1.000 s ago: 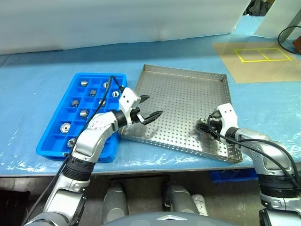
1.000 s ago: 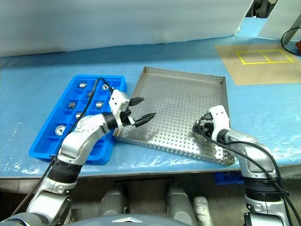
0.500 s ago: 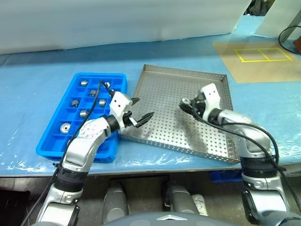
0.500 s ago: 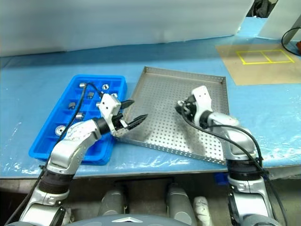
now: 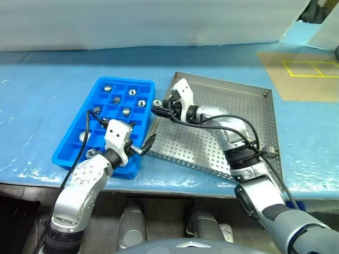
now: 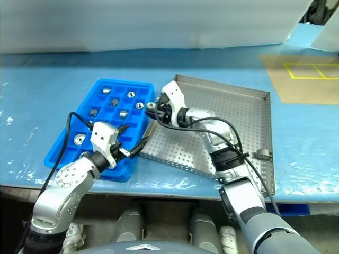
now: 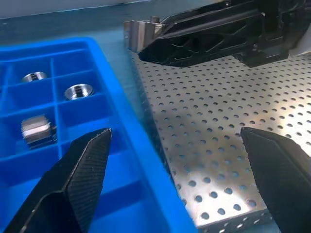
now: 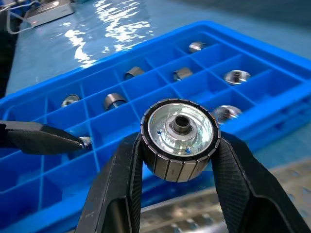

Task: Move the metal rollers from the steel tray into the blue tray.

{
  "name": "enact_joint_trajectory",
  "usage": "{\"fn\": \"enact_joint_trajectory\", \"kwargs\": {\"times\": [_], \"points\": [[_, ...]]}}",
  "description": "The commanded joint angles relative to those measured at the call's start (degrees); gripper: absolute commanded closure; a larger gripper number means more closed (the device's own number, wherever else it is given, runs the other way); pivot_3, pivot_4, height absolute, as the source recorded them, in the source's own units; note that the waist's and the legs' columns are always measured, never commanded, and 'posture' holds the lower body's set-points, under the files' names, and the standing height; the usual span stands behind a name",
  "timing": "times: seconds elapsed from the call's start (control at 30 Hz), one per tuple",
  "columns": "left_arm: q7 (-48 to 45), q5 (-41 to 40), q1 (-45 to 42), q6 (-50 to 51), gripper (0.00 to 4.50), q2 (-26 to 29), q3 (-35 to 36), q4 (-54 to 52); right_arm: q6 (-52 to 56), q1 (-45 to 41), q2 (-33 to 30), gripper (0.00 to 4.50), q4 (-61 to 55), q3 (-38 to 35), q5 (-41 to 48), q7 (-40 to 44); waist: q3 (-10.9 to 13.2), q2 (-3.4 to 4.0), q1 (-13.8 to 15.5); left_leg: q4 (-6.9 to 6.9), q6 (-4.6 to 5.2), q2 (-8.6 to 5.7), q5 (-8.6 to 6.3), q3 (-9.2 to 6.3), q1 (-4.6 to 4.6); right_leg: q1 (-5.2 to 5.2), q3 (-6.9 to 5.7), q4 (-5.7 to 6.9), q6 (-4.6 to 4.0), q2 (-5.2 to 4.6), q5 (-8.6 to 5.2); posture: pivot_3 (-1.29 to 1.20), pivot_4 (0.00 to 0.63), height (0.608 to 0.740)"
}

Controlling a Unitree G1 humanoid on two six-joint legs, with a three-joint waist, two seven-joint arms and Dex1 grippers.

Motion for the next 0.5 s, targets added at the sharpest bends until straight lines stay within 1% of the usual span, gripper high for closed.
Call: {"fn": "enact_joint_trajectory", "kwargs": {"times": [0.03, 0.27, 0.5], "points": [[2.4, 0.62, 1.75, 0.17, 0.0, -0.27, 1.55, -4.91, -3.25, -2.89, 1.57, 2.88, 2.18, 1.21, -0.61, 2.45, 0.0, 0.0, 1.0, -0.01, 0.0, 0.0, 0.0, -0.01, -0.01, 0.0, -0.01, -0.02, 0.0, 0.0, 0.0, 0.34, 0.15, 0.74], [5.6, 1.84, 5.53, 0.64, 0.0, -0.61, 1.07, -8.95, -5.59, -6.04, 4.83, 2.88, 10.61, 3.33, -4.06, 3.82, 0.01, 0.01, 3.06, -0.04, 0.07, 0.0, -0.05, -0.06, -0.05, -0.01, -0.04, -0.07, 0.01, -0.01, -0.01, 0.4, 0.15, 0.74], [6.31, 1.66, 6.29, 1.1, 0.0, -0.12, 1.88, -10.15, -7.67, -6.84, 4.6, 2.88, 14.73, 7.15, -8.99, 6.32, 0.02, 0.01, 4.3, -0.07, 0.1, 0.01, -0.07, -0.07, -0.06, -0.04, -0.04, -0.07, 0.02, -0.01, -0.01, 0.43, 0.15, 0.74]]}}
